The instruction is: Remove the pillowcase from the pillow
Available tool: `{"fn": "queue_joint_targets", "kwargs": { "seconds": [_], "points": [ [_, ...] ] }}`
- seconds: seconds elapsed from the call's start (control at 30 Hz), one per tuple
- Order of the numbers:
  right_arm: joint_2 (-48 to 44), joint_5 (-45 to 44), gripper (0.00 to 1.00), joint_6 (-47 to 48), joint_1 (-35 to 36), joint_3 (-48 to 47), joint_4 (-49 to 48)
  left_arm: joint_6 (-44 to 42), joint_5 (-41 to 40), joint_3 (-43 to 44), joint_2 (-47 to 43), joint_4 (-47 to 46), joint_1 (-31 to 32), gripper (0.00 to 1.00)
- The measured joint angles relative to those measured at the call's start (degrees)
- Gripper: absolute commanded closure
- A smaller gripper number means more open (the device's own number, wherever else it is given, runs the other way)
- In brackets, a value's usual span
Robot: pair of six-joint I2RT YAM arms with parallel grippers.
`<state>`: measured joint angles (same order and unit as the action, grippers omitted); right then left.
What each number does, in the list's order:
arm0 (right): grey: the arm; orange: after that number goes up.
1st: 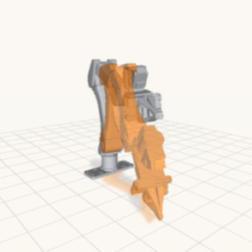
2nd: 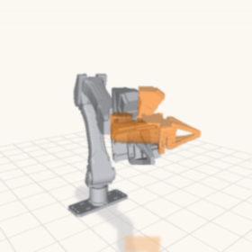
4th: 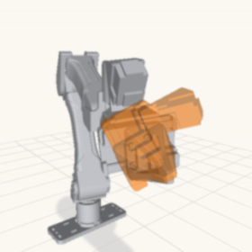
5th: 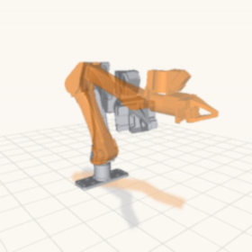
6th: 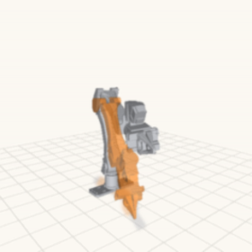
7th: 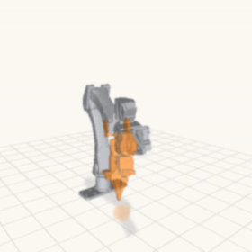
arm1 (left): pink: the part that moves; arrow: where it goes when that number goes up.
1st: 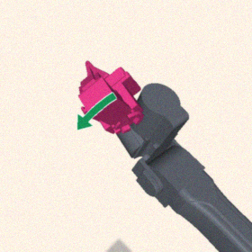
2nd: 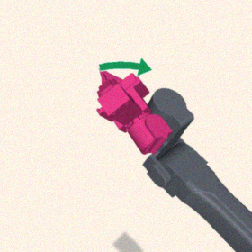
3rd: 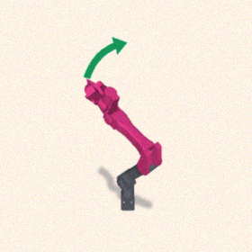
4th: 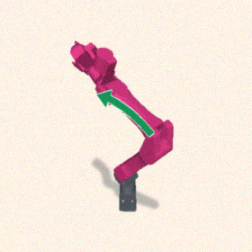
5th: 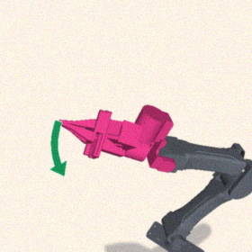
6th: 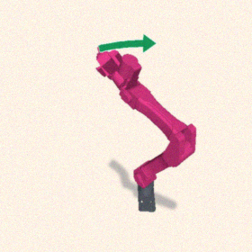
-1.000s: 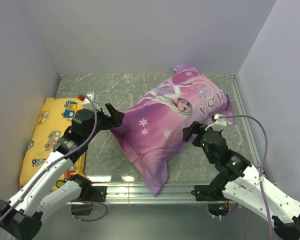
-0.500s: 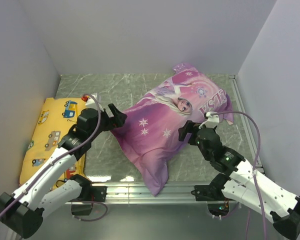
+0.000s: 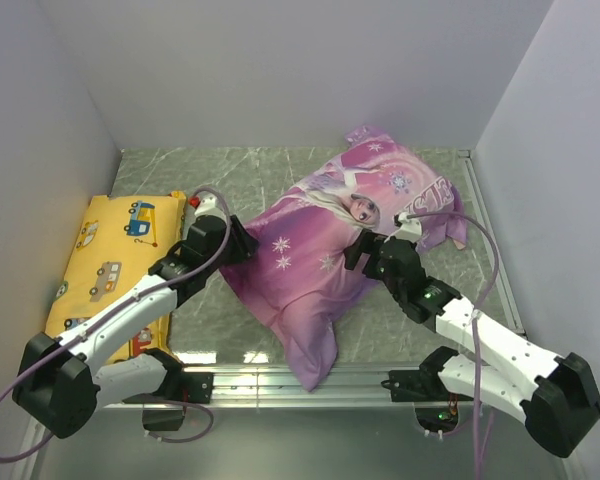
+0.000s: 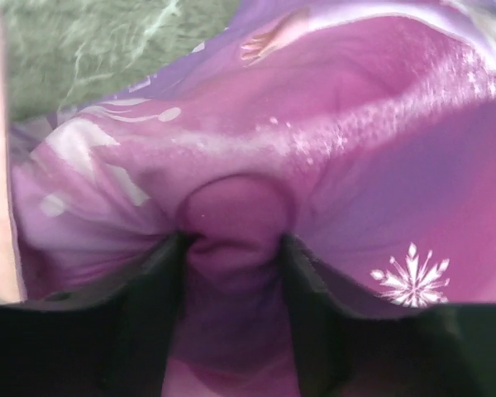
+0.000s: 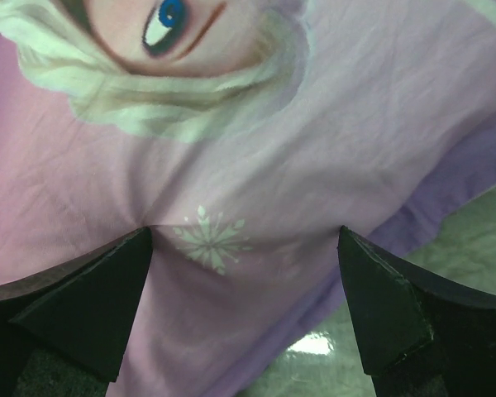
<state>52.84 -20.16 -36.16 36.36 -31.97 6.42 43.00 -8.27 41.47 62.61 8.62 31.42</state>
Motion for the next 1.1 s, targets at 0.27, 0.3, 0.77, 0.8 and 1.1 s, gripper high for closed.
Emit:
{"fn": "queue_joint_targets", "kwargs": {
  "seconds": [0.27, 0.3, 0.77, 0.8, 1.1],
  "points": [
    [5.53, 4.04, 0.35, -2.21, -2.1, 1.27, -9.09, 1.4, -5.51, -0.02, 2.38, -0.66, 0.02, 1.0],
    [6.25, 4.44, 0.49, -2.34, -2.21, 1.2, -9.9, 1.49, -5.66, -0.02, 2.45, -0.68, 0.02, 1.0],
    [-2.49, 5.81, 1.0, -0.04, -2.05, -7.91, 2.95, 0.15, -5.31, 1.7, 5.68, -0.52, 0.42, 0.99],
    [-3.19, 5.64, 1.0, 0.48, -1.51, -9.94, 5.33, -0.35, -4.59, 2.36, 6.78, -0.26, 0.96, 1.0],
    [10.25, -0.04, 1.0, 7.34, 8.72, -39.04, 18.32, -3.26, 3.43, 6.29, 7.21, 9.29, 8.66, 0.91]
  ]
}}
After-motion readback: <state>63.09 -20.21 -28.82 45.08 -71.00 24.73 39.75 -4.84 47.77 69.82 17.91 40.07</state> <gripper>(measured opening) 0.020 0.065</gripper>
